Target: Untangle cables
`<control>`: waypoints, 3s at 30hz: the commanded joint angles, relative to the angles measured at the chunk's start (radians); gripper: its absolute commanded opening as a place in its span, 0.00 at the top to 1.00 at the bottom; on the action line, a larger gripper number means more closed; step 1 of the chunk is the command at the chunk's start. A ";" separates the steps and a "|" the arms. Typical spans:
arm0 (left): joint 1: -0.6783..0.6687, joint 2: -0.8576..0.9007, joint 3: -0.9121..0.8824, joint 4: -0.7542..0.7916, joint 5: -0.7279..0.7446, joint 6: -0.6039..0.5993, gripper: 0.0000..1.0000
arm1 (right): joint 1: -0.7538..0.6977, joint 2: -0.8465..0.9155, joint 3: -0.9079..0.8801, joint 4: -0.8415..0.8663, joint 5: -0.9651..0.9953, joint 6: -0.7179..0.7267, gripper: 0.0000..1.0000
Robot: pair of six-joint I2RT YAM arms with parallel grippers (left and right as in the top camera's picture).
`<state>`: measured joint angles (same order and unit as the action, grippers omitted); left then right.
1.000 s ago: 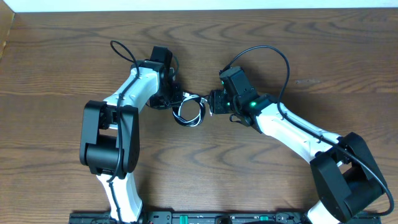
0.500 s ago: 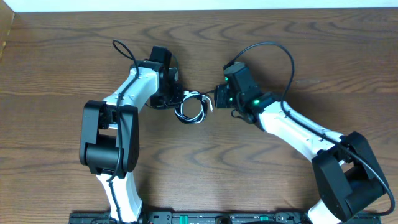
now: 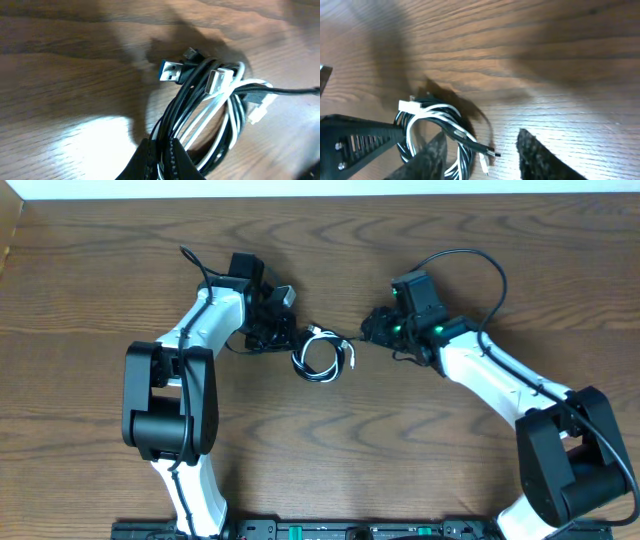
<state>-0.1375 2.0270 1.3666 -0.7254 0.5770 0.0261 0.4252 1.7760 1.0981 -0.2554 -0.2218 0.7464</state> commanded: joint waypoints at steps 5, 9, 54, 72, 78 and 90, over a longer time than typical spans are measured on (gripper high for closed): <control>0.003 -0.002 0.006 -0.002 0.231 0.144 0.93 | -0.093 0.005 0.011 -0.057 -0.159 -0.008 0.53; 0.002 -0.002 0.006 -0.002 0.276 0.167 0.93 | -0.124 0.005 0.011 -0.109 -0.180 -0.049 0.55; -0.011 -0.002 -0.003 0.002 -0.160 -0.095 0.47 | -0.115 0.223 -0.008 -0.044 -0.529 -0.283 0.59; -0.010 -0.002 -0.003 -0.010 -0.080 -0.091 0.62 | -0.133 0.122 0.003 0.022 -0.563 -0.281 0.71; -0.010 -0.002 -0.003 0.010 -0.028 -0.090 0.62 | -0.111 -0.024 0.014 0.039 -0.525 -0.280 0.67; -0.011 -0.001 -0.024 0.039 0.006 -0.065 0.62 | 0.070 0.007 0.013 0.020 -0.266 -0.172 0.70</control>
<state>-0.1478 2.0270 1.3651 -0.6907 0.5739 -0.0528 0.4519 1.7649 1.1091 -0.2340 -0.6056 0.5327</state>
